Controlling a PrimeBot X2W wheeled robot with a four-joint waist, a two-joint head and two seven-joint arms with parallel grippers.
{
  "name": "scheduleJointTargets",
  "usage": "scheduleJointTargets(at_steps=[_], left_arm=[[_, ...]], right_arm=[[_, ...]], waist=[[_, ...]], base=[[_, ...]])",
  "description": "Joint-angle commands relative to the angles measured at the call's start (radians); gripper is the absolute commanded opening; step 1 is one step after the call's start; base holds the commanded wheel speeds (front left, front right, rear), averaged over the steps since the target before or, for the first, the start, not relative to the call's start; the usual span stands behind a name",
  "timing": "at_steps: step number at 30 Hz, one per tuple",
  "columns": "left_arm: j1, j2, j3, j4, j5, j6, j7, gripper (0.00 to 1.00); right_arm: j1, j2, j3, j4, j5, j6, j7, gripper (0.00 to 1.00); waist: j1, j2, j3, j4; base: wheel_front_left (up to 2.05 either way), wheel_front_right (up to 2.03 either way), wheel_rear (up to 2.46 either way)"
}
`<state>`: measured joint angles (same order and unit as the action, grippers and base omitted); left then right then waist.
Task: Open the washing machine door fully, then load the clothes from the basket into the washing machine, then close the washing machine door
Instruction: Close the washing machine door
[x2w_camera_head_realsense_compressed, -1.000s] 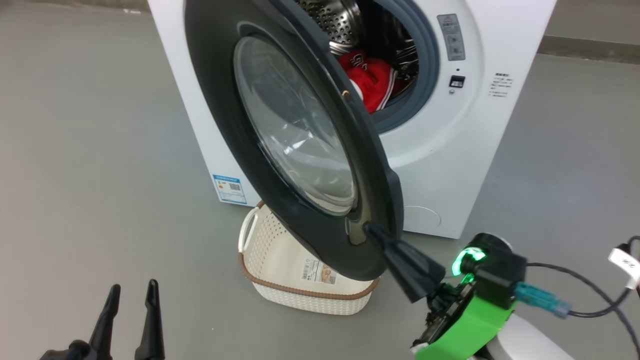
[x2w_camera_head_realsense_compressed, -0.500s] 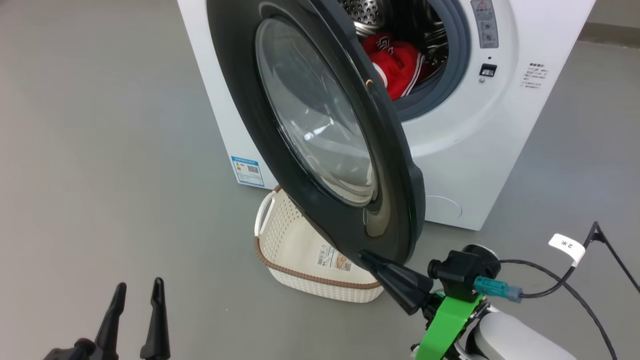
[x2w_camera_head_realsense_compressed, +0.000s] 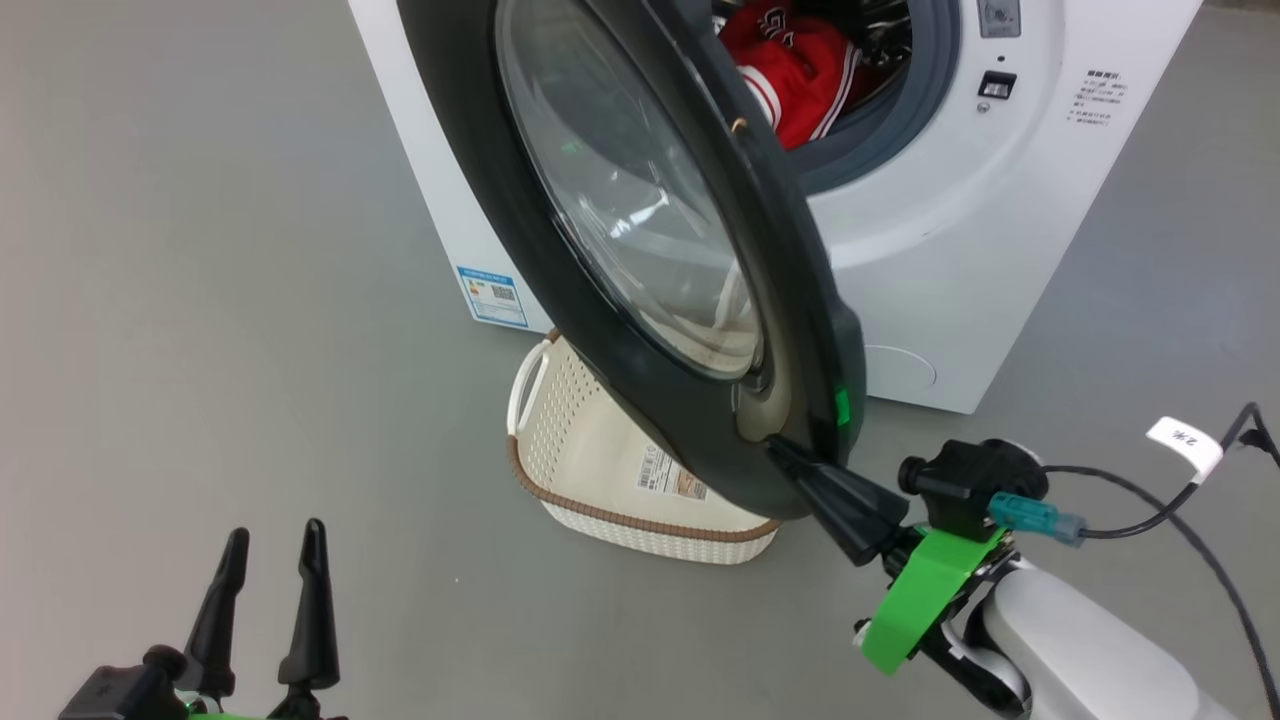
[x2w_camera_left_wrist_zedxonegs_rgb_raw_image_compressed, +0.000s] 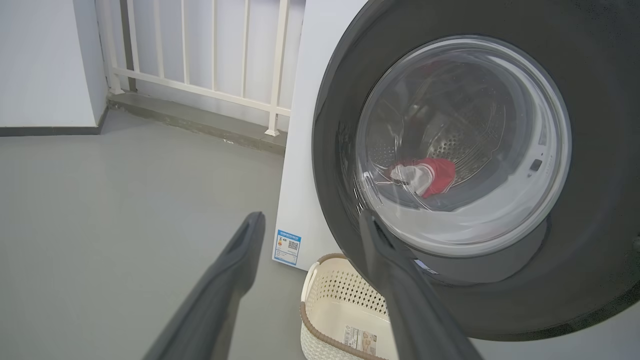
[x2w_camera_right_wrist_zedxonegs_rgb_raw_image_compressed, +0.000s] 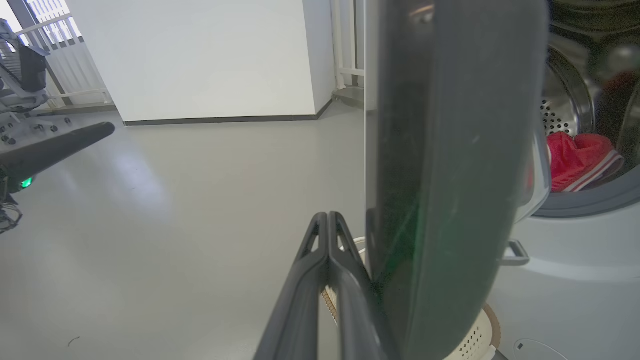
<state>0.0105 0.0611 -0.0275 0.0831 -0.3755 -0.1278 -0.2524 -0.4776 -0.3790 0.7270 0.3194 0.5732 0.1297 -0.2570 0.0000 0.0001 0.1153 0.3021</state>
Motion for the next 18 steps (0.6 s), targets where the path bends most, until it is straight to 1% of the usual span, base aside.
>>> scheduleJointTargets(at_steps=[1,6,9,15,18], left_arm=[[-0.040,0.010,0.030,-0.029,0.005,-0.003,-0.009,1.00],[-0.049,0.010,0.029,-0.034,0.005,-0.003,-0.009,1.00],[-0.056,0.009,0.029,-0.039,0.005,-0.003,-0.009,1.00],[-0.077,0.005,0.025,-0.060,0.008,-0.003,-0.009,1.00],[-0.088,0.002,0.024,-0.075,0.008,-0.003,-0.009,1.00]], right_arm=[[-0.019,-0.009,-0.009,-0.014,0.008,0.001,-0.005,0.00],[-0.028,-0.022,-0.049,-0.013,0.005,0.001,-0.005,0.00],[-0.032,-0.034,-0.093,-0.013,0.002,0.001,-0.005,0.00],[-0.065,-0.076,-0.170,-0.009,-0.007,0.001,-0.005,0.00],[-0.090,-0.097,-0.226,-0.002,0.001,0.001,-0.005,0.00]], waist=[[0.0000,-0.0001,0.010,0.000],[0.0000,-0.0001,0.030,0.002],[0.0000,-0.0001,0.051,0.004],[0.0000,-0.0001,0.112,0.007],[0.0000,-0.0001,0.143,0.009]], base=[[0.00,0.00,0.00],[0.00,0.00,0.00],[0.00,0.00,0.00],[0.00,0.00,0.00],[0.00,0.00,0.00]])
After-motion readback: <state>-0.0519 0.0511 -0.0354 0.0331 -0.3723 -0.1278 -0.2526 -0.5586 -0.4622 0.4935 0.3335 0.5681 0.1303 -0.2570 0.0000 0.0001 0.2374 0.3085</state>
